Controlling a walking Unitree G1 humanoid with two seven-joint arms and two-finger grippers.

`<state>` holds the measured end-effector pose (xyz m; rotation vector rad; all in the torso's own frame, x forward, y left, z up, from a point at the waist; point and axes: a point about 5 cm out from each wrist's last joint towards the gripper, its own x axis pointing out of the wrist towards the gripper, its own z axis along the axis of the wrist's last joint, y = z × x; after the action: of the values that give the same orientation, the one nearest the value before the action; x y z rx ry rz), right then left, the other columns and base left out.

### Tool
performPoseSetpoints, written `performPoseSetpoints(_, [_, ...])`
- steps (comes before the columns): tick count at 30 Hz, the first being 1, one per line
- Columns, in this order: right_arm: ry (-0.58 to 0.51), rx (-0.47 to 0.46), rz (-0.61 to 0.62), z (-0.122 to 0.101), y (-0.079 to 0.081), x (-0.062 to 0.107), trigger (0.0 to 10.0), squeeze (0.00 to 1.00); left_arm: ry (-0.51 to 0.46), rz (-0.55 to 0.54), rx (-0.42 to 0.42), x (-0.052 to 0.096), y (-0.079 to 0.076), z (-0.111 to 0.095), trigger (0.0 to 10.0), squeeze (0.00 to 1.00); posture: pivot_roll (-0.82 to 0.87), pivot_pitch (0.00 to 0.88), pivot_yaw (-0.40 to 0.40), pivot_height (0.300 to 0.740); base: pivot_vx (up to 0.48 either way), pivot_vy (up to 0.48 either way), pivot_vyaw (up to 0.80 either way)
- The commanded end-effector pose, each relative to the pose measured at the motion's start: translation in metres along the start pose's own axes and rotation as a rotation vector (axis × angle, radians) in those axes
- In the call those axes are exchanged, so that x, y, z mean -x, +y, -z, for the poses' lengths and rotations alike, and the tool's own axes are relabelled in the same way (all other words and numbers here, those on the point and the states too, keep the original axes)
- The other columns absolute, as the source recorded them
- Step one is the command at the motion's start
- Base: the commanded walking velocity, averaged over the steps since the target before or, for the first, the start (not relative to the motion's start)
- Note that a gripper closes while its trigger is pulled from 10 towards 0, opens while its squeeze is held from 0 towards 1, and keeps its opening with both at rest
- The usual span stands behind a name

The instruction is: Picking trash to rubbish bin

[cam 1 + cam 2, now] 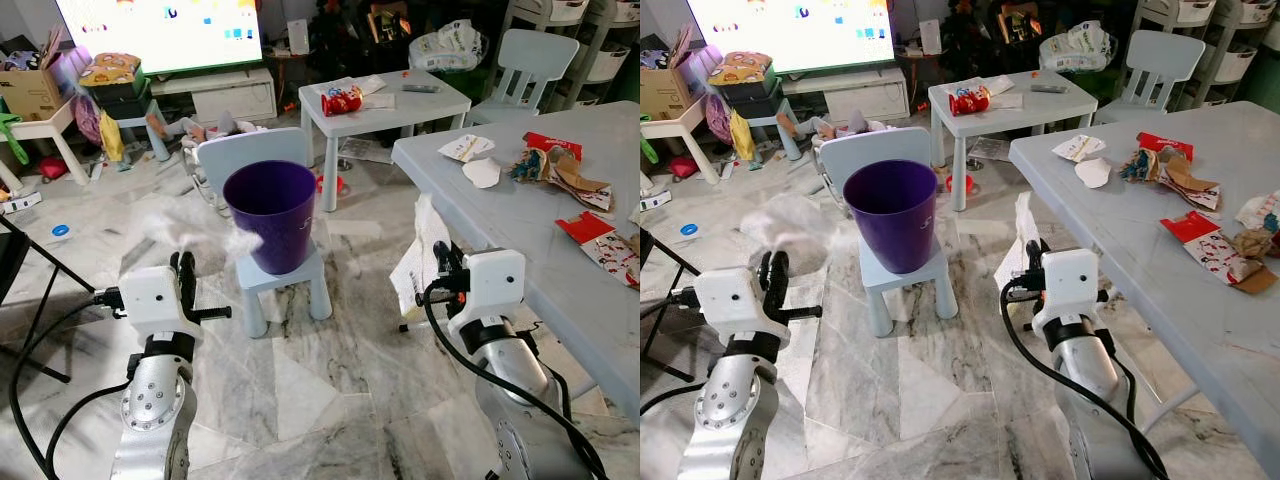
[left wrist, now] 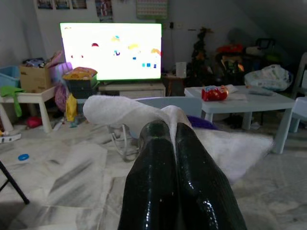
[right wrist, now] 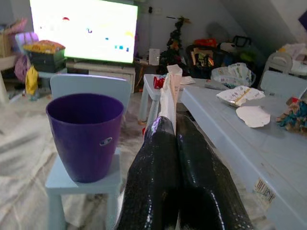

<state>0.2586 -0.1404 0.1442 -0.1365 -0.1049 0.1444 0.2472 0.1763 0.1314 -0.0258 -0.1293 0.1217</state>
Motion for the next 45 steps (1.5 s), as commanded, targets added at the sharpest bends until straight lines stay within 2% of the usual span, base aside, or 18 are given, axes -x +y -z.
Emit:
performPoseSetpoints(1, [-0.02,0.005,-0.032,-0.0058,0.0037,0.0011,10.0,0.0,-0.009,0.004,-0.008,-0.0005,-0.001,-0.0038,0.0,0.0,0.06,0.0,0.014,0.74,0.0,0.0,0.8])
performPoseSetpoints(3, [-0.02,-0.004,-0.041,-0.0061,0.0041,0.0009,10.0,0.0,-0.013,0.008,-0.033,-0.0011,-0.0015,-0.0046,0.0,0.0,0.06,0.0,0.013,0.74,0.0,0.0,0.8])
performPoseSetpoints(5, [-0.022,-0.003,-0.041,-0.007,0.004,-0.0005,10.0,0.0,0.0,0.005,-0.014,-0.0013,-0.0014,-0.0028,2.7,0.0,0.06,0.0,0.014,0.74,0.0,0.0,0.8])
performPoseSetpoints(7, [-0.022,-0.007,-0.041,-0.0071,0.004,-0.0008,10.0,0.0,0.003,0.005,-0.01,-0.0014,-0.0014,-0.0024,2.7,0.0,0.06,0.0,0.014,0.74,0.0,0.0,0.8])
performPoseSetpoints(8, [-0.021,-0.007,-0.041,-0.0072,0.0038,-0.0009,10.0,0.0,0.003,0.007,-0.009,-0.0016,-0.002,-0.0025,3.6,0.0,0.05,0.0,0.013,0.74,0.0,0.0,0.8])
performPoseSetpoints(9, [-0.021,-0.007,-0.041,-0.0072,0.0038,-0.0009,10.0,0.0,0.003,0.007,-0.009,-0.0016,-0.002,-0.0025,3.6,0.0,0.05,0.0,0.013,0.74,0.0,0.0,0.8])
performPoseSetpoints(10, [-0.019,-0.008,-0.042,-0.007,0.0037,-0.0011,10.0,0.0,0.004,0.009,-0.007,-0.0021,-0.0027,-0.0027,4.3,0.0,0.05,0.0,0.013,0.74,0.0,0.0,0.8])
performPoseSetpoints(14, [-0.026,-0.018,-0.04,-0.0077,0.0032,-0.0015,10.0,0.0,0.002,0.007,-0.012,-0.0055,-0.0044,-0.0046,3.8,0.0,0.06,0.003,0.009,0.74,0.0,0.0,0.8])
performPoseSetpoints(15, [-0.026,-0.026,-0.038,-0.0077,0.0031,-0.0018,10.0,0.0,0.002,0.007,-0.01,-0.0058,-0.0043,-0.0049,3.0,0.0,0.06,0.005,0.007,0.74,0.0,0.0,0.0])
performPoseSetpoints(16, [-0.026,-0.032,-0.036,-0.0077,0.003,-0.002,10.0,0.0,0.002,0.008,-0.009,-0.0059,-0.0043,-0.0051,3.0,0.0,0.06,0.005,0.007,0.74,0.0,0.0,0.0])
performPoseSetpoints(17, [-0.028,-0.043,-0.037,-0.0078,0.0033,-0.0023,10.0,0.0,0.001,0.008,-0.009,-0.0059,-0.0042,-0.0054,1.8,0.0,0.06,0.006,0.006,0.74,0.0,0.0,0.0])
performPoseSetpoints(18, [-0.029,-0.051,-0.037,-0.0079,0.0035,-0.0024,10.0,0.0,0.001,0.008,-0.009,-0.0059,-0.0041,-0.0056,1.8,0.0,0.06,0.006,0.006,0.74,0.0,0.0,0.0])
performPoseSetpoints(19, [-0.031,-0.055,-0.04,-0.0081,0.0041,-0.0027,10.0,0.0,0.002,0.007,-0.007,-0.0061,-0.0037,-0.0058,0.4,0.0,0.06,0.008,0.004,0.74,0.0,0.0,0.0])
performPoseSetpoints(21, [-0.03,-0.054,-0.041,-0.0083,0.0044,-0.0029,10.0,0.0,0.003,0.007,-0.005,-0.0062,-0.0035,-0.0059,0.4,0.0,0.06,0.008,0.004,0.74,0.0,0.0,0.0])
performPoseSetpoints(22, [-0.03,-0.053,-0.043,-0.0084,0.0049,-0.0029,10.0,0.0,0.004,0.005,-0.003,-0.0062,-0.0029,-0.0058,0.0,0.0,0.06,0.008,0.003,0.74,0.0,0.0,0.0])
performPoseSetpoints(28, [-0.033,-0.055,-0.046,-0.0094,0.0057,-0.0029,10.0,0.0,0.011,-0.001,0.005,-0.0072,-0.0006,-0.0057,0.0,0.0,0.06,0.013,0.004,0.74,0.176,0.0,0.0])
performPoseSetpoints(45, [-0.04,-0.052,-0.043,-0.0106,0.0027,-0.0025,10.0,0.0,0.023,0.007,0.015,-0.0095,-0.0023,-0.0034,0.0,0.0,0.05,0.009,0.001,0.74,0.419,0.0,0.0])
